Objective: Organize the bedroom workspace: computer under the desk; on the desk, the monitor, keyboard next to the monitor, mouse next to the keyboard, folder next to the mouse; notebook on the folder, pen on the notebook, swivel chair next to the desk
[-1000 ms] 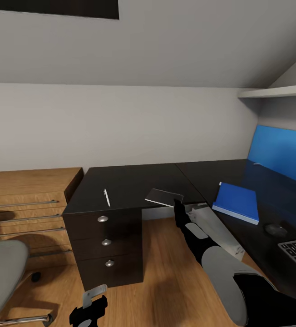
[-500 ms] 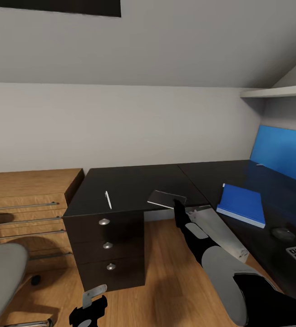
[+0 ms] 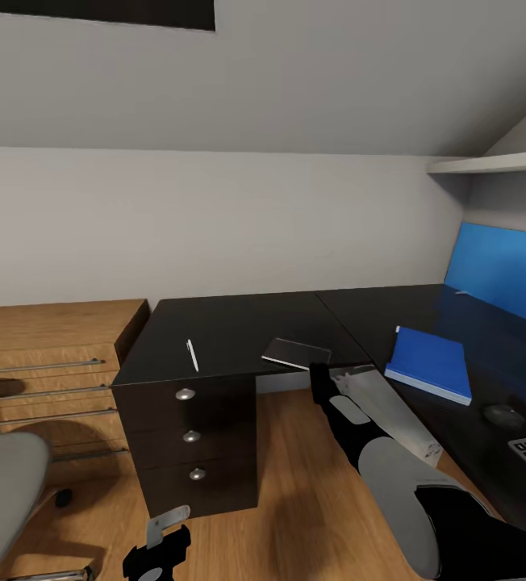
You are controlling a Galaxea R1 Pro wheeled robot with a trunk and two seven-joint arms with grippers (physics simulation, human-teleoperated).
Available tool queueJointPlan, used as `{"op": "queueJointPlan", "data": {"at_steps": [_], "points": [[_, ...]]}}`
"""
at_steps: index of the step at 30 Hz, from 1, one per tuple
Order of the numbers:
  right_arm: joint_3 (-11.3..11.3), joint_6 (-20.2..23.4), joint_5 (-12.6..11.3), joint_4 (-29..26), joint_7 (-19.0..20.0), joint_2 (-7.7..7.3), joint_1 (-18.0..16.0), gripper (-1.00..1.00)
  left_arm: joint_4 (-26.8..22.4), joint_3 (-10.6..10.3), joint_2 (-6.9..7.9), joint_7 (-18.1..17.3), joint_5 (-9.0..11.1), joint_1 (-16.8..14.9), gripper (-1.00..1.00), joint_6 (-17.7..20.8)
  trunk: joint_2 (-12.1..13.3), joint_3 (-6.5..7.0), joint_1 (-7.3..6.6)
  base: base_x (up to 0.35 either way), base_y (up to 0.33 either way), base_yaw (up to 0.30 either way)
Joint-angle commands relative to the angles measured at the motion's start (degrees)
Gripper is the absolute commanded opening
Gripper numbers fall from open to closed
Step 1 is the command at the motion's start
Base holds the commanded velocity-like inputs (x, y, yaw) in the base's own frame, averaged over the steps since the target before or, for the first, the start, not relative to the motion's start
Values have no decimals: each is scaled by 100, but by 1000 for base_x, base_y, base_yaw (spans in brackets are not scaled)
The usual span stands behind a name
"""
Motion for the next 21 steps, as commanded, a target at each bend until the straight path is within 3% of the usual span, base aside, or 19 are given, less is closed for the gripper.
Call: {"op": "queueJointPlan", "data": {"at_steps": [1, 15, 21], "points": [[-27, -4, -43, 12, 38, 5, -5, -100, -9, -31, 8, 40, 34, -7, 100, -1, -3, -6, -1, 0, 0, 0], [-29, -16, -39, 5, 55, 8, -5, -100, 55, -38, 8, 37, 29, -7, 100, 0, -3, -6, -1, 0, 0, 0], [-32, -25, -31, -9, 80, 11, -5, -100, 61, -39, 1, 41, 23, -7, 100, -8, 238, 102, -132, 0, 0, 0]]}}
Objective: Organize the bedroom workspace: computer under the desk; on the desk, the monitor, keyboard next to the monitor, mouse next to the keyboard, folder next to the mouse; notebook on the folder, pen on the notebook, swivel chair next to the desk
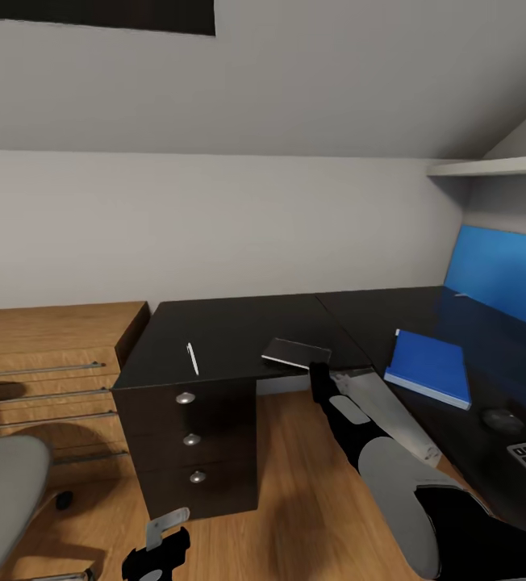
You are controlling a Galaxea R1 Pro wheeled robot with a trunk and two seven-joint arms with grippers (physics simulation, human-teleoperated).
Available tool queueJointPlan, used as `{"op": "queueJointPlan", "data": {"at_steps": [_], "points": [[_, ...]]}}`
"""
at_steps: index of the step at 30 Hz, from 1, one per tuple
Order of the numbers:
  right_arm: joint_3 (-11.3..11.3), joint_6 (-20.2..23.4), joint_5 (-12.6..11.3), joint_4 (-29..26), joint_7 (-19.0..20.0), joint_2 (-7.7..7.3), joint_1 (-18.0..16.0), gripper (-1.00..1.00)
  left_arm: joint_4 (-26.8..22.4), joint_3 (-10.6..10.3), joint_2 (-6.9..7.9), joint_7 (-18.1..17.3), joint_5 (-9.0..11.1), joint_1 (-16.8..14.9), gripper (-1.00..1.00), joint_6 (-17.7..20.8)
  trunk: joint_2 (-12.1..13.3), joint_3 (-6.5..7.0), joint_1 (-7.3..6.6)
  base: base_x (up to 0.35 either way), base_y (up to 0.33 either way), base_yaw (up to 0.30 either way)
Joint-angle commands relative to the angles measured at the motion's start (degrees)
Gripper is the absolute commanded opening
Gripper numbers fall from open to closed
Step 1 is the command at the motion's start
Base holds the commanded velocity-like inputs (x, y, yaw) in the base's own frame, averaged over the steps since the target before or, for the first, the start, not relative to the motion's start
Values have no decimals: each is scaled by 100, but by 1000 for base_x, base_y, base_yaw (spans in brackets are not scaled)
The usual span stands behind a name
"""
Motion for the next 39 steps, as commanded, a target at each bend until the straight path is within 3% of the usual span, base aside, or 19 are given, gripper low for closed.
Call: {"op": "queueJointPlan", "data": {"at_steps": [1, 12, 20, 29, 34, 39], "points": [[-37, -6, -32, 8, 38, 4, -5, -100, -9, -31, 8, 42, 36, -6, 100, -2, 39, 12, -23, 0, 0, 0], [-39, -10, -23, -12, 61, -3, -5, -100, -6, -31, 7, 42, 38, -6, 100, -5, 480, 210, -265, 0, 0, 0], [-41, -24, -22, -109, 420, -17, -5, -100, 15, -31, 7, 42, 38, -6, 100, 14, 801, 353, -441, 0, 0, 0], [-62, -255, -51, -470, 490, -200, -5, -100, 546, -50, -13, 26, 25, -6, 100, 3, 1122, 497, -616, 0, 0, 0], [-65, -301, -56, -558, 489, -217, -5, -100, 800, -165, -24, 22, 21, -6, 100, -1, 1122, 497, -616, 0, 0, 0], [-72, -314, -57, -630, 478, -243, -5, -100, 1177, -407, -33, 28, 16, -6, 100, -2, 1122, 497, -616, 0, 0, 0]]}}
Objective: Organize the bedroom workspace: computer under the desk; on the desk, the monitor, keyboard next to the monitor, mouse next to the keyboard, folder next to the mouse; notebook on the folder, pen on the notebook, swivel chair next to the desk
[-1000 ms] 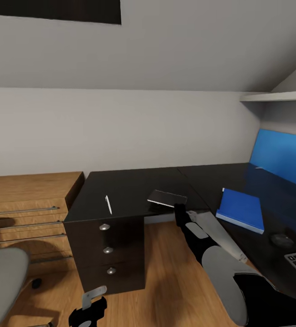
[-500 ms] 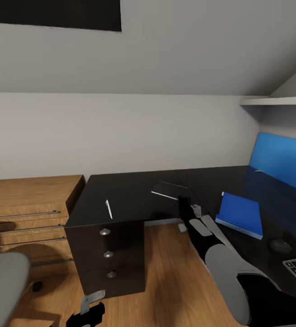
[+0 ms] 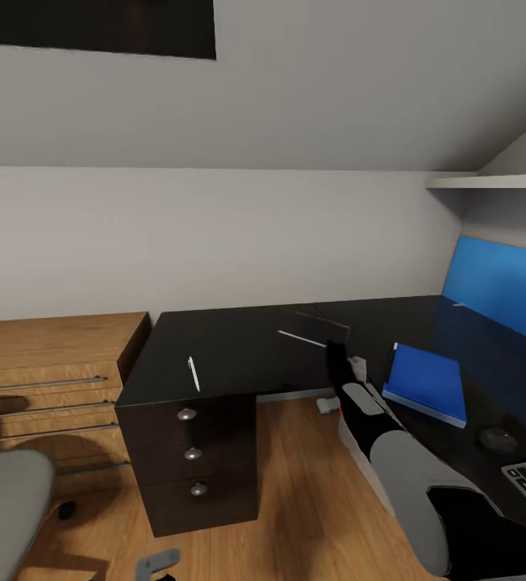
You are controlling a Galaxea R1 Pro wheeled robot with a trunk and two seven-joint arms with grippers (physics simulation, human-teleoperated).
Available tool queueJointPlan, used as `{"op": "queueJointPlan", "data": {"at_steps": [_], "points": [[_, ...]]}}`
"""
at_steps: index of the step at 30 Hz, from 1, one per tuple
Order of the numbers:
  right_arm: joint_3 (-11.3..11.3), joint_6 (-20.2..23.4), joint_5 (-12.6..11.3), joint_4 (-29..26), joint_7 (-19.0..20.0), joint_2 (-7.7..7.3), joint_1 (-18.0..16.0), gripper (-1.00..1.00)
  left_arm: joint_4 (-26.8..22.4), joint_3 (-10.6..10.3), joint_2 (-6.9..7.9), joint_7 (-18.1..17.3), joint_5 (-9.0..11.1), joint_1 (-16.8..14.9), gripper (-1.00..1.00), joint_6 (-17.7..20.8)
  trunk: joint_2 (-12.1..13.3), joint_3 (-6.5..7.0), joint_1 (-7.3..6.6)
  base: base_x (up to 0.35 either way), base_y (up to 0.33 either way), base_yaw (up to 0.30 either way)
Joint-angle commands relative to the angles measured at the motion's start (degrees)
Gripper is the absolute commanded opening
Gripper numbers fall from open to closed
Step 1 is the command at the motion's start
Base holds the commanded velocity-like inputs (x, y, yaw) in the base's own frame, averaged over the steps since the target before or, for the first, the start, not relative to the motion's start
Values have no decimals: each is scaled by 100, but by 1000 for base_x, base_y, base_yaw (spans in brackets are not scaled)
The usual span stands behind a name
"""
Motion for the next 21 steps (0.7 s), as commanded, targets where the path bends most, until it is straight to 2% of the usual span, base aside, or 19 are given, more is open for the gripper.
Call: {"op": "queueJointPlan", "data": {"at_steps": [1, 10, 21], "points": [[-28, 4, -51, -17, 37, -32, -5, -100, 51, -83, 8, 47, 40, -8, 100, -2, -3, -6, -1, 0, 0, 0], [-39, 9, -69, -77, 21, -275, -5, -100, 186, -147, 0, 50, 44, -8, 100, -2, -3, -29, -1, 0, 0, -31], [-99, 11, -76, -79, -48, -398, -5, -100, 202, -150, -3, 51, 45, -8, 100, -2, -3, -111, -1, 0, 0, -141]]}}
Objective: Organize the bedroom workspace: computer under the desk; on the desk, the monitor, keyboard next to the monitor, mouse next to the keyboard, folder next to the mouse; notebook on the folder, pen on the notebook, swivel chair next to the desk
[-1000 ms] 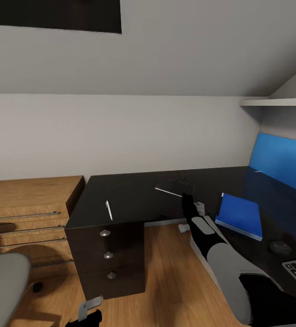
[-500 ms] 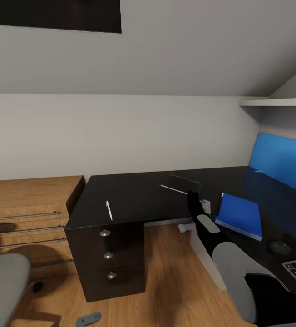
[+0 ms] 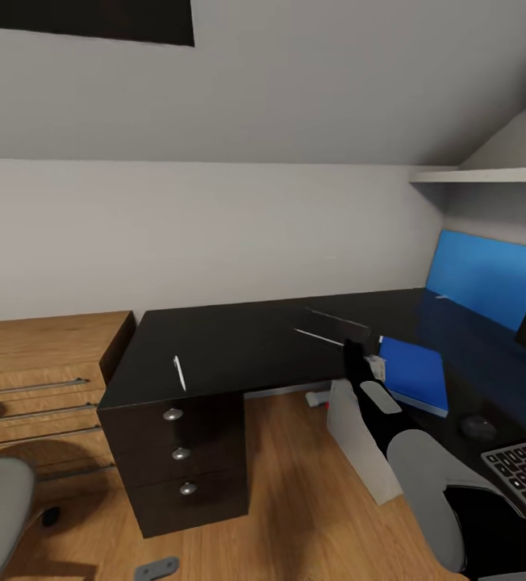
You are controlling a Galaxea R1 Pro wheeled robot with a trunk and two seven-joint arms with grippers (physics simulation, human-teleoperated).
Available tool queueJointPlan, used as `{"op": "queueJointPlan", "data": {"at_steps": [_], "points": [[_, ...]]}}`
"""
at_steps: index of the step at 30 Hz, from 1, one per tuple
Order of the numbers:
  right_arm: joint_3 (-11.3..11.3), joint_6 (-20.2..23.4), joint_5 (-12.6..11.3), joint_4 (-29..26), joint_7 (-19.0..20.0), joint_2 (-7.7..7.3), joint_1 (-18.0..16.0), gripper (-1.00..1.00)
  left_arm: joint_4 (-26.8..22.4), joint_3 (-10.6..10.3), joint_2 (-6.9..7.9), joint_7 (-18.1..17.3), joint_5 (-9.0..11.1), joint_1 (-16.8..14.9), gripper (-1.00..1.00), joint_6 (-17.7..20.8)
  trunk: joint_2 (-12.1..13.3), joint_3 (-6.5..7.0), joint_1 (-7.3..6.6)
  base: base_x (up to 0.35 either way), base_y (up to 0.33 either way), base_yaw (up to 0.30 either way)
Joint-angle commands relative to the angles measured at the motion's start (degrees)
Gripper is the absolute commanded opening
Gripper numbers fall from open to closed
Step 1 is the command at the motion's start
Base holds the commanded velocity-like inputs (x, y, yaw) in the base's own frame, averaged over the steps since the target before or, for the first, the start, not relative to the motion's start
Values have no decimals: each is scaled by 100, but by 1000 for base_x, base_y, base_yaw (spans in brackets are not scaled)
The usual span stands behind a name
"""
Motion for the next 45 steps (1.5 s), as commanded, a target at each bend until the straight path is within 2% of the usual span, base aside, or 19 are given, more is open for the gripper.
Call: {"op": "queueJointPlan", "data": {"at_steps": [1, 11, 20, 38, 45], "points": [[-40, 3, -58, 7, 15, 1, -6, -100, -10, -49, 9, 46, 44, -6, 100, -1, -3, -14, -1, 0, 0, -151], [-80, 7, -58, 7, -129, -24, -6, -100, -3, -53, 9, 46, 44, -6, 100, -1, -3, -91, -1, 0, 0, -151], [-111, 8, -58, 7, -144, -112, -6, -100, 58, -54, -43, 46, 44, -6, 100, -3, -3, -161, -1, 0, 0, -156], [-118, 8, -58, 7, -131, -149, -6, -100, 70, -54, -70, 46, 44, -6, 100, -10, -3, -294, -1, 0, 0, -183], [-119, 8, -59, 7, -127, -208, -6, -100, 70, -54, -69, 46, 44, -6, 100, -10, -3, -345, -1, 0, 0, -185]]}}
